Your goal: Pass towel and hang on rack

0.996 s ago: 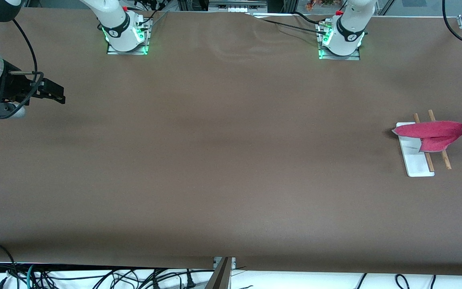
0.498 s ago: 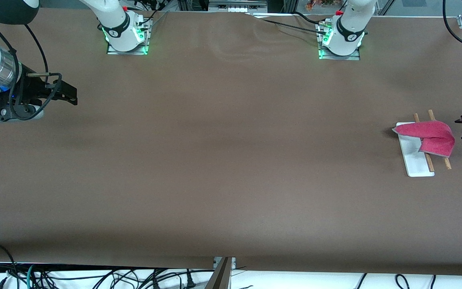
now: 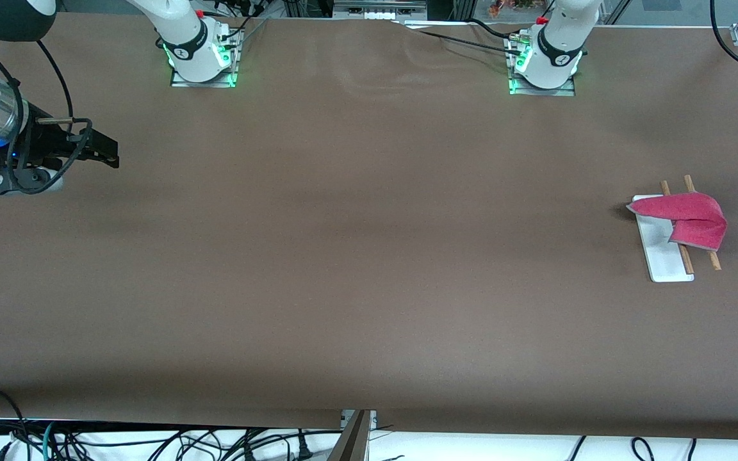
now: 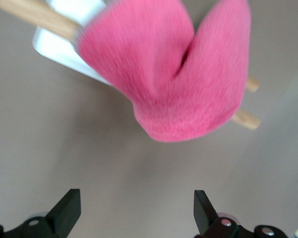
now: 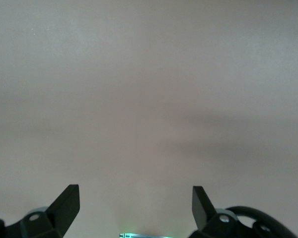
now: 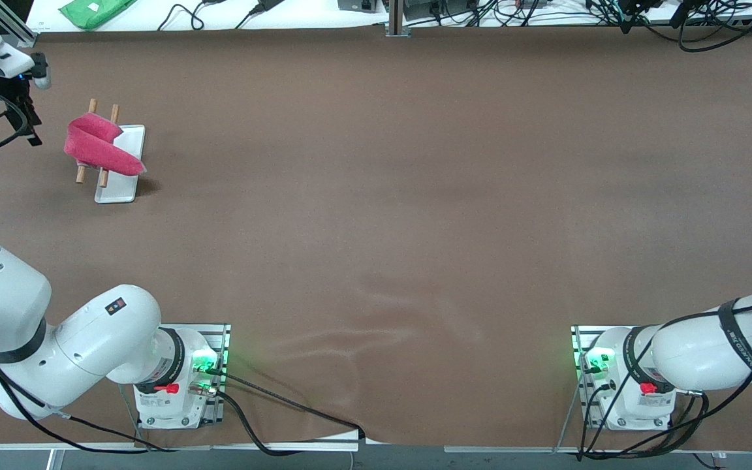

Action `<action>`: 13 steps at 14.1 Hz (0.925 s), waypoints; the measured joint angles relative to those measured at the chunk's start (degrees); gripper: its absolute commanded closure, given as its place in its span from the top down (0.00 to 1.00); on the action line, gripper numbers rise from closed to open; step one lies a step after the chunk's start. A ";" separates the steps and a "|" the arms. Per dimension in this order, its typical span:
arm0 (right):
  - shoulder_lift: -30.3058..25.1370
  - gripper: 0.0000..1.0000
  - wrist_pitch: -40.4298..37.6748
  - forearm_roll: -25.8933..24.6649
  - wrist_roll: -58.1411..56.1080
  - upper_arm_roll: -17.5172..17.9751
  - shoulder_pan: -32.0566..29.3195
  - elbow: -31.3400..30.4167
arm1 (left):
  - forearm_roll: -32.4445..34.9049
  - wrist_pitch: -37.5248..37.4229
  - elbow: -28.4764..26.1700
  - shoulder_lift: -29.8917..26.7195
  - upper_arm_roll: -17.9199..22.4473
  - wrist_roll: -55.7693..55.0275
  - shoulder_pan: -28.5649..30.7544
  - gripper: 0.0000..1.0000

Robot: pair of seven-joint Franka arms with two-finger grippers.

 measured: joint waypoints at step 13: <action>-0.14 1.00 0.55 0.19 0.63 0.38 0.15 0.16 | -2.14 -8.99 5.66 -7.94 -15.33 -43.37 -10.89 1.00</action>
